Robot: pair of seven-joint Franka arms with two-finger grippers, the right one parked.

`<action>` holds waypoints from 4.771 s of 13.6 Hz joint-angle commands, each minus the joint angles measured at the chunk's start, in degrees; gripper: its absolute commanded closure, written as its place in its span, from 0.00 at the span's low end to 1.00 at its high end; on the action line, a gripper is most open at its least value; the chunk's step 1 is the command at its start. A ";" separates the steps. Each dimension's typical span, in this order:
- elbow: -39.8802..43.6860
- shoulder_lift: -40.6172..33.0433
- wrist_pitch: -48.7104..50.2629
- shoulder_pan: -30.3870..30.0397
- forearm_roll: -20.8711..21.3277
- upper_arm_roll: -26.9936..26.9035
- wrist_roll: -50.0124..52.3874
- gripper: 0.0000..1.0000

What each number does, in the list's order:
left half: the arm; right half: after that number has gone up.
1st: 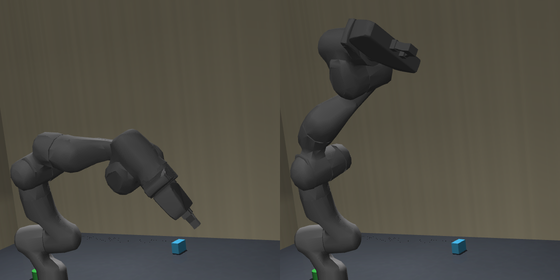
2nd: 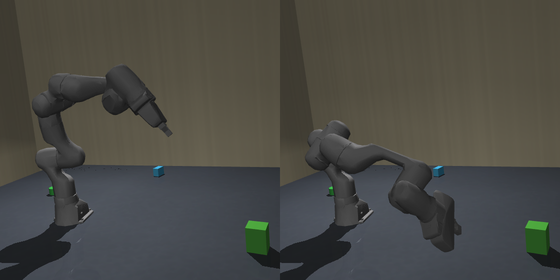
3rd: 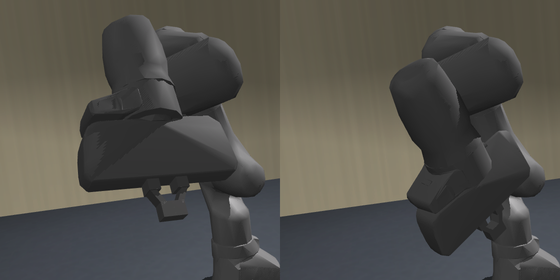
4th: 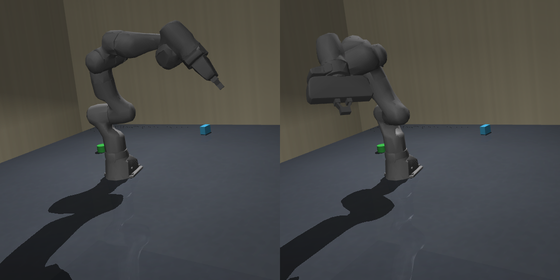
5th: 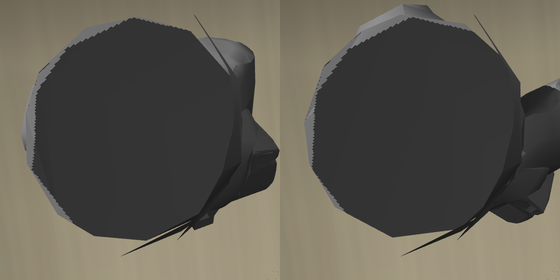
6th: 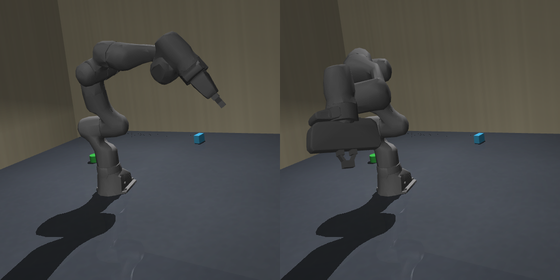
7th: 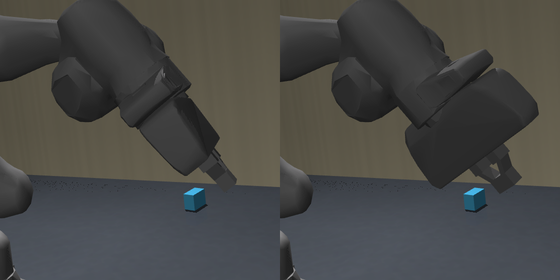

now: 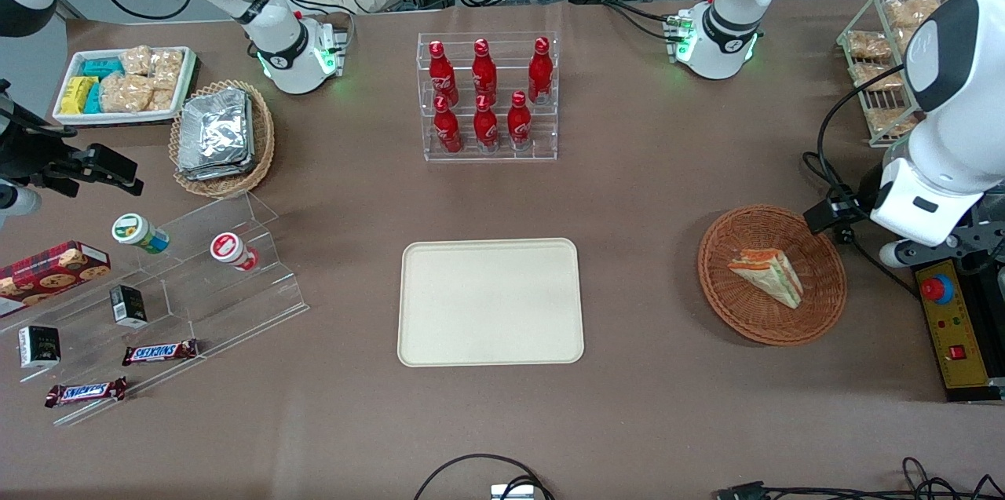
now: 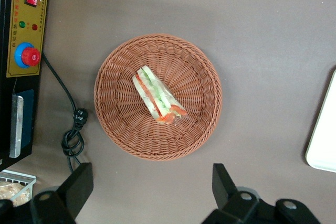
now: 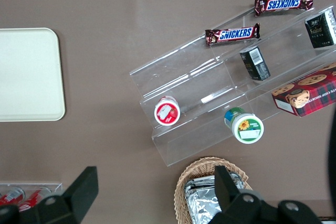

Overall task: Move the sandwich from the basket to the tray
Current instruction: 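Lower the left gripper over the basket and grasp the wrapped sandwich, then lift the sandwich and carry it with the left gripper over the tray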

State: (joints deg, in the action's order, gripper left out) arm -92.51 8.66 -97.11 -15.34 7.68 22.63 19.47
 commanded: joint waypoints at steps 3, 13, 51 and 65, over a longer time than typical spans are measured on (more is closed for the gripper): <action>2.33 2.15 1.14 -0.22 -0.04 0.22 -0.30 0.00; -20.92 2.68 -23.96 -3.03 -0.21 -1.28 35.63 0.00; 14.72 31.83 -4.73 15.31 8.75 15.34 38.72 1.00; 14.73 39.68 -14.42 27.29 22.73 13.85 27.30 1.00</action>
State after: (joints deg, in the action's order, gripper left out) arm -79.93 47.36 -111.71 11.64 29.42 36.78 49.85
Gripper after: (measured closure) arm 0.828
